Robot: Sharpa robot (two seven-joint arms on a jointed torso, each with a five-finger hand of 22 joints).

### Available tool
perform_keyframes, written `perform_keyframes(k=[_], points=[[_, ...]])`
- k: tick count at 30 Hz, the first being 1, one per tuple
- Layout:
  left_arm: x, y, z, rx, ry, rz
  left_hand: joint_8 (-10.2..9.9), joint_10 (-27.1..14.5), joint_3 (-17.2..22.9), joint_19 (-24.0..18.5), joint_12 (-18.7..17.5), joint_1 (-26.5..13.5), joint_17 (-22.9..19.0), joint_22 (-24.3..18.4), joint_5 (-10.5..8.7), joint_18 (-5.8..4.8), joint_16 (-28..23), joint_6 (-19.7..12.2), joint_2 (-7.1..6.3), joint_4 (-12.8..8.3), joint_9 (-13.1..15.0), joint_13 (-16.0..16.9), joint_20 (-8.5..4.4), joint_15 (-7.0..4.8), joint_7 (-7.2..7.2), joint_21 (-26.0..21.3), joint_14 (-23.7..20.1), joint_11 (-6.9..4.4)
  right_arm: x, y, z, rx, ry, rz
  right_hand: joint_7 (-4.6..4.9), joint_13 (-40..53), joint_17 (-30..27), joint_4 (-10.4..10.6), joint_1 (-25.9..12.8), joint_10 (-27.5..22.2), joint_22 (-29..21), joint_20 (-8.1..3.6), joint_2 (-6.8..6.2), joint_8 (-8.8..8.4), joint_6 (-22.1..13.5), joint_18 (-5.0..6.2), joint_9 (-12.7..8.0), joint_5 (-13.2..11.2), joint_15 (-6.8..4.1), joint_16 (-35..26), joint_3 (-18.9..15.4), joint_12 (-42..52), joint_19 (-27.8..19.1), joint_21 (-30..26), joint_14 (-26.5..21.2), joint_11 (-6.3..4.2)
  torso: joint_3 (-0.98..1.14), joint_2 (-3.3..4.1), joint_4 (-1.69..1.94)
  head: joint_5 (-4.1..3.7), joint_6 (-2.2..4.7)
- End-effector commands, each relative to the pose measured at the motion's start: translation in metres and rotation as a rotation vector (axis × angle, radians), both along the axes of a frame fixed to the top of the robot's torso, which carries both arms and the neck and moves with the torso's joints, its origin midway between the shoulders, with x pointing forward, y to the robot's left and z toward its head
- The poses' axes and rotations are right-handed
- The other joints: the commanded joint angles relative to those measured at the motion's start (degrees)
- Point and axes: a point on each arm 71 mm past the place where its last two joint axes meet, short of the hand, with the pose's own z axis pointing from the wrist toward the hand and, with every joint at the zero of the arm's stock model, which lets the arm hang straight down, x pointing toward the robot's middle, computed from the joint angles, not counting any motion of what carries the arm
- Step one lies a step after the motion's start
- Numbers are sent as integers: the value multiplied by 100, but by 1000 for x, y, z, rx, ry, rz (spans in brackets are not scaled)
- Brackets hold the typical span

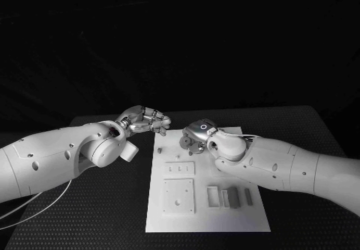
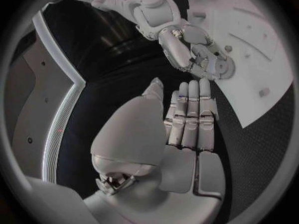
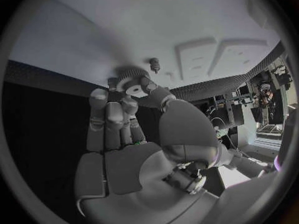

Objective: Assemble the parts on the task board

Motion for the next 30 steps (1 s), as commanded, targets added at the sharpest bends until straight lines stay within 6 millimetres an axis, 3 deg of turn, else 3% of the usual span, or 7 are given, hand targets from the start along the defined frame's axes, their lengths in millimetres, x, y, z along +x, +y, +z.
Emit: perform_keyframes(k=[1, 13, 15, 17, 22, 28, 30], points=[[0, -2, 1, -10, 0, -16, -23, -5, 33, 4, -36, -24, 8, 6, 1, 112, -24, -3, -44, 1, 9, 6, 40, 17, 11, -32, 32, 15, 0, 1, -1, 8, 16, 10, 224, -13, -9, 21, 2, -90, 39, -17, -84, -55, 607, 174, -29, 12, 64, -40, 7, 7, 12, -51, -12, 79, -3, -1, 1, 4, -8], [0, -1, 2, -8, 0, -12, -27, -7, 31, 4, -43, -34, 14, 8, 1, 111, -30, -8, -45, 4, 11, 11, 41, 18, 17, -34, 34, 17, 2, -5, -3, 38, 72, -24, 360, -54, -6, 202, -40, -199, 46, 15, -273, -280, 224, 174, -195, 10, 186, -62, 23, 8, -2, -118, -59, 211, -3, 1, 1, 9, -16], [0, -1, 2, -7, 2, -13, -30, -9, 30, 5, -47, -42, 16, 9, 1, 110, -33, -11, -44, 6, 11, 13, 41, 18, 22, -35, 34, 19, 2, -5, -3, 44, 80, -23, 384, -63, -7, 364, -189, -227, 44, 35, -187, -286, 211, 174, -208, 5, 203, -72, -3, 2, -11, -135, -78, 227, -3, 1, 1, 9, -16], [1, -1, 1, -7, 3, -14, -31, -11, 29, 4, -49, -49, 18, 10, 1, 110, -36, -14, -44, 7, 11, 14, 42, 19, 24, -36, 34, 20, 2, -5, -4, 55, 94, -25, 381, -66, -6, 386, -233, -238, 47, 38, -147, -287, 207, 174, -214, 3, 207, -73, -21, 4, -22, -142, -86, 232, -2, 1, -4, 9, -19], [1, -2, 1, -7, 3, -15, -41, -18, 29, 4, -61, -81, 25, 14, 1, 109, -46, -26, -34, 9, 11, 20, 43, 21, 37, -40, 34, 25, 1, -6, -3, 73, 94, -22, 383, -78, 4, 529, -470, -287, 69, 44, 140, -279, 207, 174, -242, 7, 210, -71, -74, 24, -65, -164, -123, 232, 0, 3, 0, 8, -21], [1, 0, 1, -7, 2, -12, -42, -20, 32, 3, -65, -86, 28, 15, 1, 110, -49, -28, -30, 7, 12, 22, 43, 21, 38, -41, 35, 26, -4, -14, 10, 181, 52, 2, 373, -83, 12, 472, -476, -283, 86, 29, 228, -259, 230, 174, -250, 9, 201, -53, -74, 52, -57, -150, -114, 224, 3, -4, -8, 11, -18], [1, 3, 1, -6, -1, -6, -43, -21, 32, 3, -66, -87, 28, 15, 1, 110, -49, -28, -31, 6, 12, 23, 42, 21, 38, -41, 35, 26, -5, -19, 21, 258, 33, 9, 365, -87, 15, 405, -458, -263, 93, 15, 193, -246, 246, 174, -255, 8, 192, -39, -79, 73, -34, -133, -93, 216, 4, -4, -12, 13, -5]])
